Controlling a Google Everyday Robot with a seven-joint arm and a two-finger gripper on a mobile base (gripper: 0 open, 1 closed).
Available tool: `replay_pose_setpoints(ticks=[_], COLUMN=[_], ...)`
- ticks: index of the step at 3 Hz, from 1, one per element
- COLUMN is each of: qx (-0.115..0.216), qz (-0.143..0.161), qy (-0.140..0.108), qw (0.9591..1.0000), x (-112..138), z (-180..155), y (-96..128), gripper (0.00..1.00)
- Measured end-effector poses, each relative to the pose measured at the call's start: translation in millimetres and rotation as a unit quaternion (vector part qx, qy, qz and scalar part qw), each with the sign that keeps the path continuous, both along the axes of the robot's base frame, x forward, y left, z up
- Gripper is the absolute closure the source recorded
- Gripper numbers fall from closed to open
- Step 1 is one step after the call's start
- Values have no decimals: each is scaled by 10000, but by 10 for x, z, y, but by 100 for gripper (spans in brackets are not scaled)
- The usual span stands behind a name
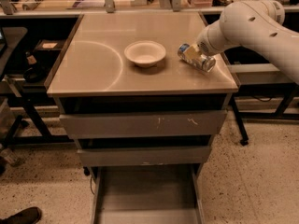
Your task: Pick redbull can from bottom drawer and place on counter
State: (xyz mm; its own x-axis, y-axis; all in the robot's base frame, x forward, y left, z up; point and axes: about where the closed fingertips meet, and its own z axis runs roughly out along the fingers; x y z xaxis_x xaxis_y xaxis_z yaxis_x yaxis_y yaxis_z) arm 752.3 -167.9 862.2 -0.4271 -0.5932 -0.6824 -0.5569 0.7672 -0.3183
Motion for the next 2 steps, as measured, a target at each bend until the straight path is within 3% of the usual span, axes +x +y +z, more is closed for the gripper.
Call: replay_pose_setpoints(ticks=[2], qx=[0], qz=[0], qy=[0], qw=[10000], x=[0], z=[-1], y=[1], gripper=[36])
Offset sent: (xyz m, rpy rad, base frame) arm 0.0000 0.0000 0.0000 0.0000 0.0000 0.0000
